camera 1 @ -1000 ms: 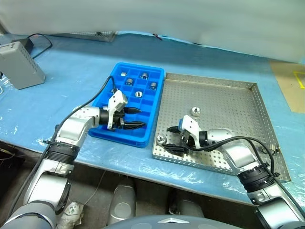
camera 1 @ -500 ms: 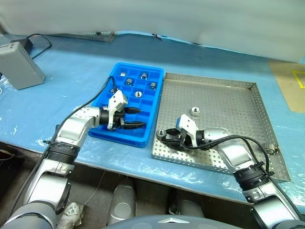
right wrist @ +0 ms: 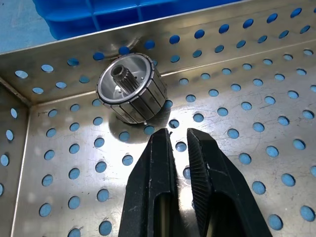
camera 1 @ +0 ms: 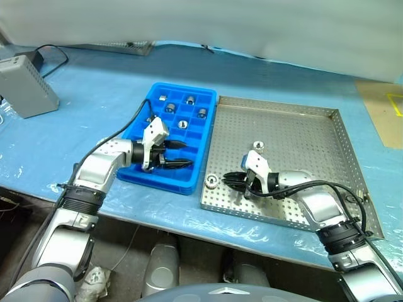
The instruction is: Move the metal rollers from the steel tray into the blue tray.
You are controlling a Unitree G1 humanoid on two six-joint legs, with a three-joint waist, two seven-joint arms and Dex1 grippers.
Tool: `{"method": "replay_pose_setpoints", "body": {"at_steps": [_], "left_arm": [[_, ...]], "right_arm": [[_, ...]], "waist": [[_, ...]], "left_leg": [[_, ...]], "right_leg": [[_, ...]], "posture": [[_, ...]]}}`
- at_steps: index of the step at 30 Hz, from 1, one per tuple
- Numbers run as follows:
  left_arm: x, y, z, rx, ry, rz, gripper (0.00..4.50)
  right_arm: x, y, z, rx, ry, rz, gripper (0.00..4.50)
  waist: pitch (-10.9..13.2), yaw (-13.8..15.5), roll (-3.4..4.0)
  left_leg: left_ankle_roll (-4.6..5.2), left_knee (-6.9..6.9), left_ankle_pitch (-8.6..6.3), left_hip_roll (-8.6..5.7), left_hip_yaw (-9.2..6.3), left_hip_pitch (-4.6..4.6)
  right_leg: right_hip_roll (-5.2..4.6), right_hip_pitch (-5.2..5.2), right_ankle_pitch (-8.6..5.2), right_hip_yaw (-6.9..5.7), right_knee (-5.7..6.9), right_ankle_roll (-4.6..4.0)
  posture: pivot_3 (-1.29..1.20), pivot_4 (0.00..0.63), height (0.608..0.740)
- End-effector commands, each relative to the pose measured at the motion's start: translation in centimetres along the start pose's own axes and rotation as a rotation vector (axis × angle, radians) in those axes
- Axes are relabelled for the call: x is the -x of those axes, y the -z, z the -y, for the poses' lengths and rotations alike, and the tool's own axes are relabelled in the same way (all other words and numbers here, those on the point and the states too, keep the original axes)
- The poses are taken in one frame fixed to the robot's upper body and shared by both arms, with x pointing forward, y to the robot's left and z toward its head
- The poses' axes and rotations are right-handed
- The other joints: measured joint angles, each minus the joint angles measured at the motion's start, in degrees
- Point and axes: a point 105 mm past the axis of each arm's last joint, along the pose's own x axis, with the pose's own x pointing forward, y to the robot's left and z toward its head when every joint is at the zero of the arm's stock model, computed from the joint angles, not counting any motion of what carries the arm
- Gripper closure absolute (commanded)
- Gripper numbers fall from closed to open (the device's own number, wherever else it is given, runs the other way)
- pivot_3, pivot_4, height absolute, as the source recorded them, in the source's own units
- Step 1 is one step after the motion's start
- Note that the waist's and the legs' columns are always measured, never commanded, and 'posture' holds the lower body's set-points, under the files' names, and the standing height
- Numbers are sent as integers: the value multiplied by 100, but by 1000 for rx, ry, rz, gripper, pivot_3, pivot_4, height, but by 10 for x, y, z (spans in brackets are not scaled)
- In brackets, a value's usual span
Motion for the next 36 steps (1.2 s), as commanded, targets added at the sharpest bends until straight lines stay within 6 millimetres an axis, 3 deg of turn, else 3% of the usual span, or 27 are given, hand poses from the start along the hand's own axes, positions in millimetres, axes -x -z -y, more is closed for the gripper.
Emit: {"method": "replay_pose_setpoints", "body": {"at_steps": [1, 7, 17, 22, 25, 28, 36], "left_arm": [[0, -11, -2, -34, 4, 23, 833], [-1, -10, -1, -32, 16, 16, 833], [0, -4, -1, -25, 14, 13, 833], [2, -1, -1, -22, 9, 7, 833], [3, 2, -1, -22, 6, 4, 833], [3, 4, 0, -22, 5, 2, 833], [2, 5, -1, -23, 4, -1, 833]], "right_arm": [[6, -14, 5, 45, 46, 27, 3587], [10, -34, 5, 13, 27, 33, 1655], [9, -29, -16, 14, -126, -31, 1655], [0, -35, -8, 56, -94, 4, 1655], [-3, -30, -9, 79, -98, -13, 1091], [-3, -31, -11, 71, -112, -8, 82], [-14, -31, -13, 50, -130, 7, 33]], "waist": [[0, -1, 0], [0, -27, 0], [0, -58, 0], [1, -101, 0], [0, -115, -1], [1, -116, 0], [1, -122, 0]], "left_leg": [[0, 0, 0, 0, 0, 0], [-1, -1, 1, 1, 0, 0], [0, -3, 0, 1, 0, -2], [0, -3, 0, 1, 0, -2], [-1, -3, 1, 0, 0, -4], [0, -3, -1, -1, 0, -9], [-1, -2, 0, 1, 0, -8]], "right_leg": [[0, 0, 0, 0, 0, 0], [1, -2, 0, 0, 1, 0], [1, -2, 0, 0, -3, 1], [0, -3, -1, 0, -3, 1], [0, -5, -1, 0, -2, 1], [0, -7, 0, -1, -4, 0], [0, -8, 0, -1, -1, 0]], "posture": [[217, 150, 740], [206, 150, 740], [222, 150, 740], [234, 150, 740], [238, 150, 740], [237, 150, 740], [237, 150, 740]]}}
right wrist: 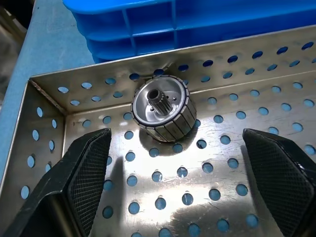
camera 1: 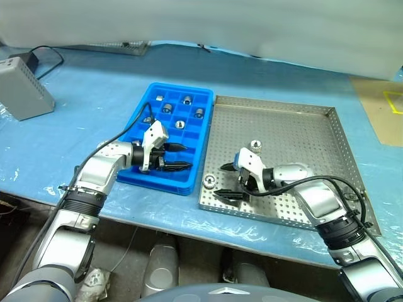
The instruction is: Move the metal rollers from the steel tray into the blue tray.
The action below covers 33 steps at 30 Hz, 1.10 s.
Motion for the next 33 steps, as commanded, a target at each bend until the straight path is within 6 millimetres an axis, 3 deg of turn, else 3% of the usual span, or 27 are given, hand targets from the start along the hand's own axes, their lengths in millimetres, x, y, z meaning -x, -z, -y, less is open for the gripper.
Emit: {"method": "replay_pose_setpoints", "body": {"at_steps": [1, 7, 12, 15, 19, 21, 25, 33], "left_arm": [[2, -6, -1, -34, 0, 13, 833], [3, -7, -2, -32, 0, 17, 833], [3, -9, -1, -32, -4, 19, 833], [3, -10, -1, -33, -7, 19, 833], [4, -12, -2, -33, -17, 26, 833], [5, -14, -4, -33, -26, 32, 833], [4, -26, -3, -42, -43, 75, 833], [-1, -51, 12, -95, -32, 153, 833]], "right_arm": [[-6, -11, -1, 32, -20, 36, 33], [-20, -4, 5, 37, -1, 16, 33], [-29, -10, 2, 55, -14, 49, 33], [-29, -10, 1, 58, -27, 54, 629], [-26, -10, 4, 73, -14, 44, 1993], [-20, -12, 3, 68, -29, 57, 1993], [-11, -14, 13, 74, 35, 48, 2734], [16, -38, 20, 98, 72, 97, 2734]], "waist": [[0, -4, 0], [0, -15, 0], [0, -17, 0], [0, -14, 0], [0, -10, 0], [0, -11, 0], [0, -11, 0], [1, -12, -1]], "left_leg": [[0, 0, 0, 0, 0, 0], [0, 0, 0, -1, 0, 0], [0, 0, 0, 0, 0, 1], [0, 0, 0, 0, 0, 0], [0, 0, 0, 0, 0, 0], [0, 0, 0, 0, 0, 0], [0, 0, 0, 0, 0, 0], [1, 1, 0, 0, 0, -4]], "right_leg": [[0, 0, 0, 0, 1, 0], [0, 0, 0, 0, 0, -1], [0, 0, 0, 0, 2, -1], [0, 0, 1, -1, 2, -2], [-1, 0, 1, 0, 1, -2], [-1, 0, 0, 0, 2, -1], [-1, 0, 0, 0, 1, -2], [0, -1, 1, -1, 1, -2]], "posture": [[238, 150, 740], [241, 150, 740], [251, 150, 740], [251, 150, 740], [256, 150, 740], [254, 150, 740], [244, 150, 740], [252, 150, 740]]}}
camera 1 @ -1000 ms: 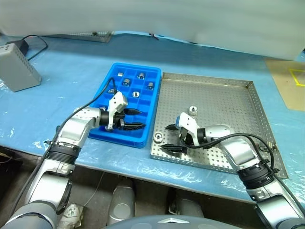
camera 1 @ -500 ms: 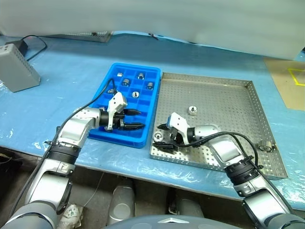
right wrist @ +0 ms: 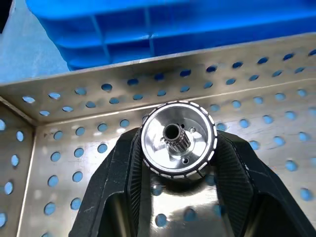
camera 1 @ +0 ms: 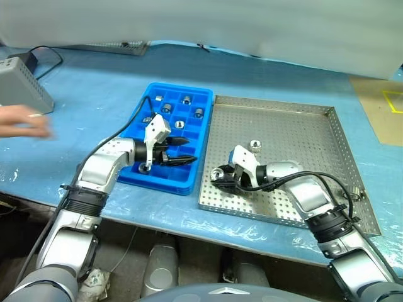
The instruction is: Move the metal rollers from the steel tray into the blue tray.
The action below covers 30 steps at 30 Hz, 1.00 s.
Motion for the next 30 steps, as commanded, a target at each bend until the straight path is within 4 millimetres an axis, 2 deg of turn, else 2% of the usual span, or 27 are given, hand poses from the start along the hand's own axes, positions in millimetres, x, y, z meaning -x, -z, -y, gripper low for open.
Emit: {"method": "replay_pose_setpoints", "body": {"at_steps": [1, 5, 9, 16, 27, 30], "left_arm": [[7, -22, 2, -51, -18, 64, 833], [15, -27, 1, -62, -65, 70, 833], [27, -22, 4, -53, -110, 48, 833], [44, -17, 0, -36, -194, 26, 833], [68, -17, 6, -30, -266, 7, 833], [71, -17, 7, -23, -278, 9, 833]], "right_arm": [[13, -33, 9, 63, 30, 86, 2734], [13, -56, 19, 113, 40, 130, 2734], [10, -71, 22, 155, 31, 158, 2734], [2, -89, 22, 205, -8, 199, 2734], [-5, -89, 27, 228, -36, 203, 2734], [-15, -85, 25, 197, -49, 214, 2734]], "waist": [[0, -11, 0], [0, -24, 0], [0, 14, 0], [0, 122, 0], [0, 213, 0], [0, 221, 0]], "left_leg": [[0, 0, 0, 1, 0, 1], [-4, 0, 3, 2, 0, 5], [-2, -2, 2, 2, -1, 1], [-1, 4, 1, 4, -9, -23], [-2, 4, 1, 5, -13, -24], [-3, 4, 1, 6, -14, -23]], "right_leg": [[1, 0, 0, 0, 0, 0], [2, -4, 0, 0, 4, -1], [1, -4, -3, -3, 4, -6], [0, -15, -3, -18, 5, -8], [0, -15, -4, -21, 6, -10], [0, -14, -4, -22, 7, -10]], "posture": [[260, 150, 740], [292, 150, 740], [336, 150, 740], [399, 150, 740], [462, 150, 740], [466, 150, 740]]}}
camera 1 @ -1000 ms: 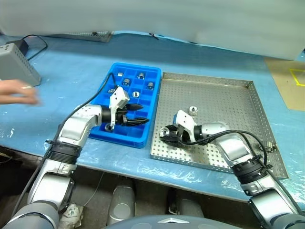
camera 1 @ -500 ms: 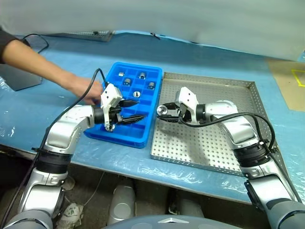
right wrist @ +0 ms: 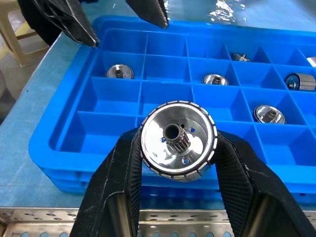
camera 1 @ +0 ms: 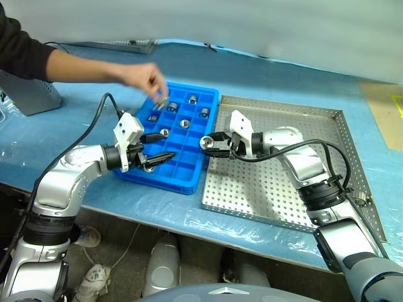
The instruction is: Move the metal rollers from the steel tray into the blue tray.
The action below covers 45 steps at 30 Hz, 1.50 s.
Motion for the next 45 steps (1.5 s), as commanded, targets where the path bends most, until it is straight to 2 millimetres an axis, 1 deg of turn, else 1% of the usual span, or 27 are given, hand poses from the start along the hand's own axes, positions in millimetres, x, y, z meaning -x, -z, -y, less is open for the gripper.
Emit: {"method": "replay_pose_setpoints", "body": {"at_steps": [1, 3, 7, 10, 12, 18, 19, 21, 23, 28, 33, 38, 43, 45], "left_arm": [[8, -13, 0, -38, -21, 29, 833], [8, -12, 0, -36, -23, 26, 833], [9, -12, 2, -31, -22, 21, 833], [8, -11, 2, -28, -20, 18, 833], [7, -11, 2, -26, -18, 19, 833], [6, -10, 1, -24, -15, 19, 833], [6, -10, 1, -24, -14, 19, 833], [5, -10, 1, -21, -11, 23, 833], [3, -9, 2, -18, -9, 25, 833], [2, -6, 3, -10, -8, 22, 833], [1, -5, 6, -5, -6, 21, 833], [-1, -6, 10, -3, 1, 25, 833], [-1, -5, 8, 2, 7, 25, 833], [0, -1, 5, 7, 6, 22, 833]], "right_arm": [[-12, -9, -1, 21, -10, 49, 2734], [-19, -2, 1, 32, 11, 28, 2734], [-29, -11, -4, 5, -8, 79, 2734], [-37, -3, -10, 26, -16, 54, 2734], [-39, 0, -8, 29, 1, 46, 2734], [-37, -1, -2, 28, 31, 60, 2734], [-38, -1, -1, 29, 40, 63, 2734], [-40, -3, 13, 26, 119, 77, 2734], [-41, -4, 22, 19, 159, 83, 2734], [-44, 3, 23, 29, 163, 66, 2734], [-45, 16, 33, 10, 214, 39, 2734], [-46, 18, 45, 15, 299, 37, 2734], [-47, 19, 46, 20, 301, 36, 2734], [-47, 20, 41, 3, 277, 54, 1998]], "waist": [[0, 0, 0], [0, 0, 0], [0, 18, 0], [0, 41, 0], [0, 71, 0], [0, 143, 0], [0, 149, 0], [0, 140, 0], [0, 132, 0], [0, 136, 0], [0, 131, 0], [0, 132, 0], [0, 134, 0], [0, 133, 0]], "left_leg": [[-1, 0, 0, 0, 0, 0], [-1, 0, 1, 0, 0, 1], [-1, 0, 0, -1, -1, -5], [-1, -1, 0, 0, -1, -4], [-1, -1, 0, 0, -1, -2], [-2, 0, 1, -1, -1, -2], [-2, -1, 1, -1, -1, -2], [-2, -1, 1, 0, -2, 0], [-5, -1, 3, 1, -1, 1], [-4, -1, 2, -1, -1, -1], [-4, 0, 2, 0, -1, 0], [-6, 1, 3, 0, -1, 4], [-6, 1, 3, -1, -1, 2], [-6, 0, 3, 0, -1, 2]], "right_leg": [[0, 0, 0, 0, 0, 0], [0, -1, 0, 0, 2, -1], [0, -3, -1, -1, 0, -1], [0, -3, -1, -1, 1, -1], [1, -3, -1, -1, 1, -1], [0, -2, -1, 0, 2, -1], [0, -2, -1, 0, 2, -1], [1, -2, -1, 0, 2, -1], [1, -4, 0, 0, 6, -2], [1, -3, 0, 0, 4, -2], [1, -3, 0, 0, 6, -2], [1, 0, 0, 0, 10, -3], [0, 1, 0, 0, 9, -3], [1, 1, 0, 0, 8, -3]], "posture": [[466, 150, 740], [470, 150, 740], [473, 150, 740], [472, 150, 740], [472, 150, 740], [470, 150, 740], [470, 150, 740], [470, 150, 740], [462, 150, 740], [464, 150, 740], [464, 150, 740], [468, 150, 740], [460, 150, 740], [460, 150, 740]]}}
